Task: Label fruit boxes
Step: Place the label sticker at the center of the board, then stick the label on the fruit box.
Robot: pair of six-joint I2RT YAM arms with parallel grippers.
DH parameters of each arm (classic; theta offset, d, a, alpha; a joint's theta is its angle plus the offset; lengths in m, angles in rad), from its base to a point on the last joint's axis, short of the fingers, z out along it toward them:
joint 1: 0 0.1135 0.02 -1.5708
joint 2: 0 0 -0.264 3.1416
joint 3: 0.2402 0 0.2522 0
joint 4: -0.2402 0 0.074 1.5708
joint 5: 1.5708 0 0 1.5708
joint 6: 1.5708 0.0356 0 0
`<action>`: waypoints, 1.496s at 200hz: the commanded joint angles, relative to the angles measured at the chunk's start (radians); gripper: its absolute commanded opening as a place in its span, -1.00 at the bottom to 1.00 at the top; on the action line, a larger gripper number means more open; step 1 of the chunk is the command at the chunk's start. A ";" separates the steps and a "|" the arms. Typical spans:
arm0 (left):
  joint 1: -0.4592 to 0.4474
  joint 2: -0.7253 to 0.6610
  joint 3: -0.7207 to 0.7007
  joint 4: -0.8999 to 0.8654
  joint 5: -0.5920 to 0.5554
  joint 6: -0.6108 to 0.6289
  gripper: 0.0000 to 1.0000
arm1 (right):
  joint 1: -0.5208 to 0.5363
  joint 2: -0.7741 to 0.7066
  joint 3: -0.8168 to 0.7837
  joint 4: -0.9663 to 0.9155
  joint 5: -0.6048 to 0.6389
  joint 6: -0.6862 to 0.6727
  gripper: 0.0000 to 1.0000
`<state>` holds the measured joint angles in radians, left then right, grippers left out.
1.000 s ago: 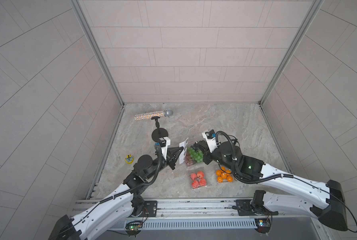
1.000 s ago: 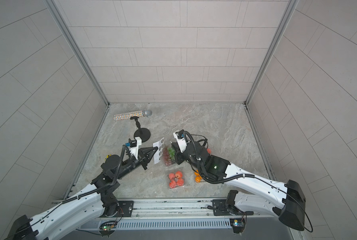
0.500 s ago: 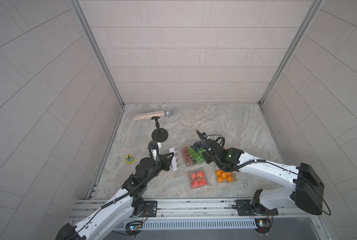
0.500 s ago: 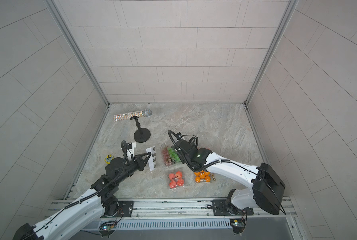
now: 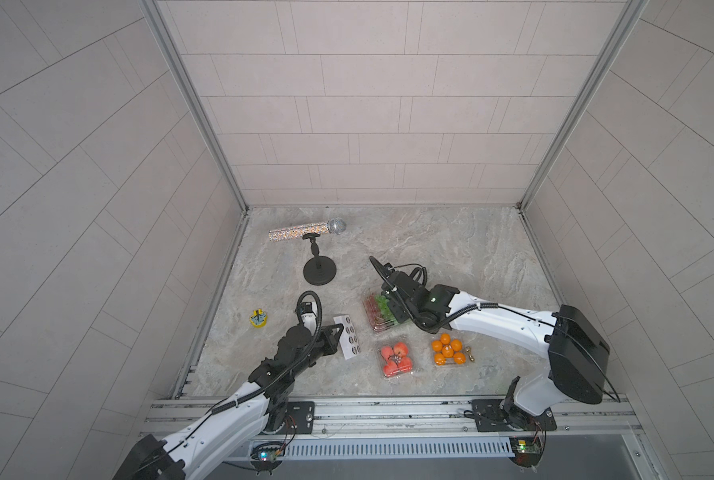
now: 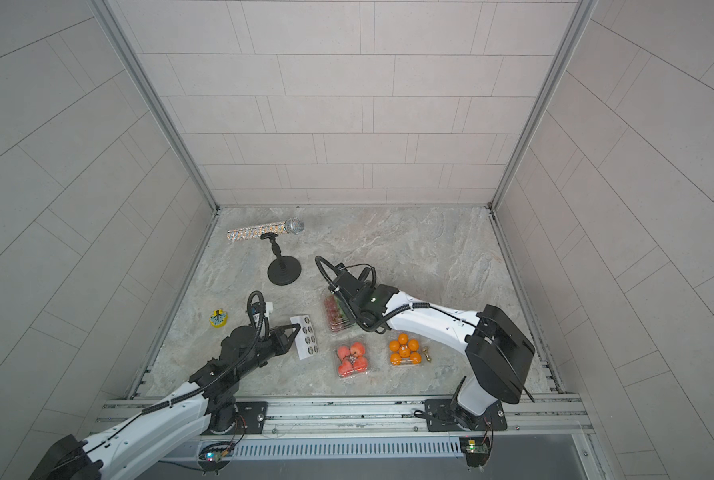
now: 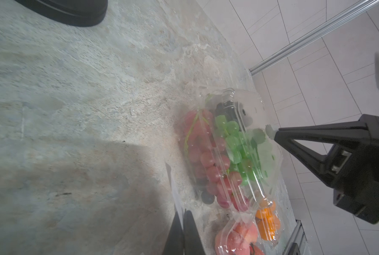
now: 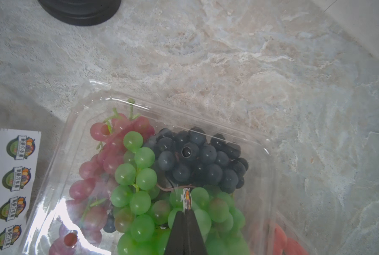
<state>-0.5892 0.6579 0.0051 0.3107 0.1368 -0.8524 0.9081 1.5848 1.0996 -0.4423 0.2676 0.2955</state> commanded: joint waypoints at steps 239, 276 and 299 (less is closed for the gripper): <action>0.005 0.126 0.059 -0.127 -0.282 0.119 0.93 | -0.075 -0.101 -0.088 0.183 -0.179 0.058 -0.67; 0.005 0.057 0.058 -0.173 -0.284 0.122 0.95 | -0.079 -0.063 -0.083 0.188 -0.160 0.050 -1.00; 0.003 0.039 0.052 -0.182 -0.278 0.122 0.96 | -0.079 -0.032 -0.079 0.180 -0.142 0.050 -1.00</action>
<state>-0.5892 0.7155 0.0467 0.1631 -0.1326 -0.7406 0.8299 1.5208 1.0183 -0.2562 0.0830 0.3481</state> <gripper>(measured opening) 0.977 0.050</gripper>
